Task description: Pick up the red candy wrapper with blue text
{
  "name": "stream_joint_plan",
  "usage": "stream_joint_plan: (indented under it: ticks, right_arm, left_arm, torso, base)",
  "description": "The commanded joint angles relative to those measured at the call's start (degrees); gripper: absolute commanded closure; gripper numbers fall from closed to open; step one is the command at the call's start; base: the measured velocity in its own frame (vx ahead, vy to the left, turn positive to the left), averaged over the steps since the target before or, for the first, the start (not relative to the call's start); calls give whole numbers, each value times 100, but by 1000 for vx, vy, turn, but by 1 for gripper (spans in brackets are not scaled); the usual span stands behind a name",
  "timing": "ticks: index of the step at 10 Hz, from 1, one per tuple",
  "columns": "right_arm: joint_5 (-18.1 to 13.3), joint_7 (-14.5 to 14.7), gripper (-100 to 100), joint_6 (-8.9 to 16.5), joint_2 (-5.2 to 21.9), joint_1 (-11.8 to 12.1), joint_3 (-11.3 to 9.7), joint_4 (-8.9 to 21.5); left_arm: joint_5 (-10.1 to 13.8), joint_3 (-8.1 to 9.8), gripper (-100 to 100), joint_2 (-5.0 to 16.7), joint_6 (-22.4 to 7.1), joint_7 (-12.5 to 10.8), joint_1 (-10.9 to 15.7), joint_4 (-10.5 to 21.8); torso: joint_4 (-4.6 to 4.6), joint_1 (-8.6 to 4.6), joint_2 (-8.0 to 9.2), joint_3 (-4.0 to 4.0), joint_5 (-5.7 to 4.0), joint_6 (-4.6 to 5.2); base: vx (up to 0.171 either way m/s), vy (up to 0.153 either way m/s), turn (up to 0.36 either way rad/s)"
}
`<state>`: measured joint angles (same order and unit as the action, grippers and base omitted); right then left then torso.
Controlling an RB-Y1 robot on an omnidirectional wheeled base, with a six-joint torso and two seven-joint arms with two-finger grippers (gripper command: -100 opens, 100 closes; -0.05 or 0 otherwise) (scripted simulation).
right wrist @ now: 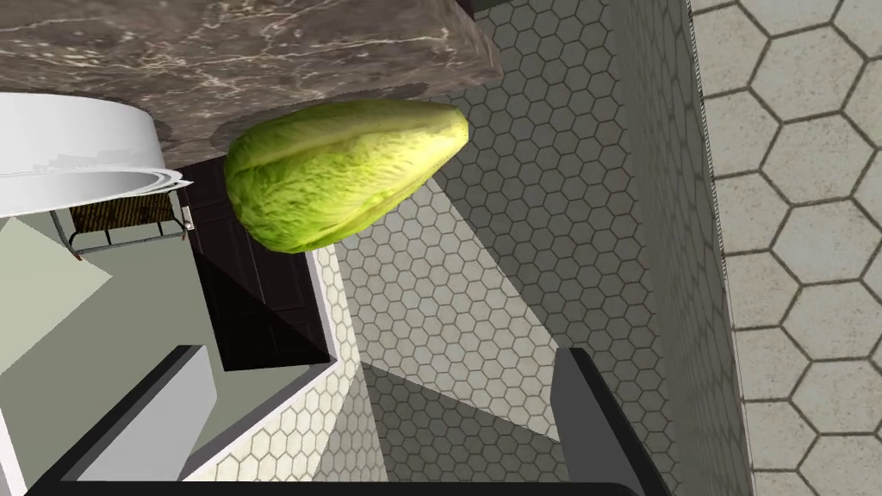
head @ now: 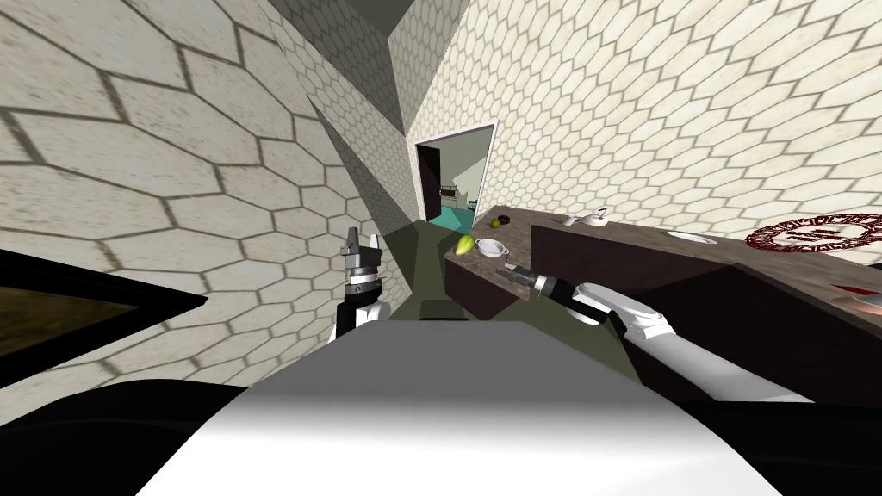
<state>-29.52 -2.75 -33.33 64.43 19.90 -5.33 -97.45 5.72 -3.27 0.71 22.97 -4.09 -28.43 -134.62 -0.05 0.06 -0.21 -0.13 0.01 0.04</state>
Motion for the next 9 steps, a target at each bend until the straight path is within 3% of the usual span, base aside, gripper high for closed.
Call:
stream_joint_plan:
  ticks: [1,2,4,7,8,9]
  right_arm:
    - [-103,65,-100,-92,286,88,-70,286]
    - [-103,65,-100,-92,363,88,-70,298]
    - [-276,139,-100,-126,788,266,-226,677]
    - [-355,181,-100,-143,1141,367,-309,862]
    - [-429,225,-100,-159,1372,474,-394,1041]
    - [-429,225,-100,-159,1377,474,-394,1041]
  left_arm:
    - [0,0,0,0,0,0,0,0]
    - [0,0,0,0,0,0,1,0]
    - [0,0,0,0,0,0,1,0]
    - [0,0,0,0,0,0,0,0]
    - [0,0,0,0,0,0,0,0]
    - [0,0,0,0,0,0,0,0]
  torso:
    - [0,0,0,0,0,0]
    - [1,-1,2,2,0,-3]
    - [1,-2,3,2,-1,-4]
    - [0,-2,-3,-1,-1,-2]
    - [1,-3,3,1,-1,0]
    - [1,-5,2,1,-2,-2]
  base:
    - [49,17,130]
    - [40,9,52]
    - [63,17,177]
    - [60,8,83]
    - [55,1,135]
    - [55,3,69]
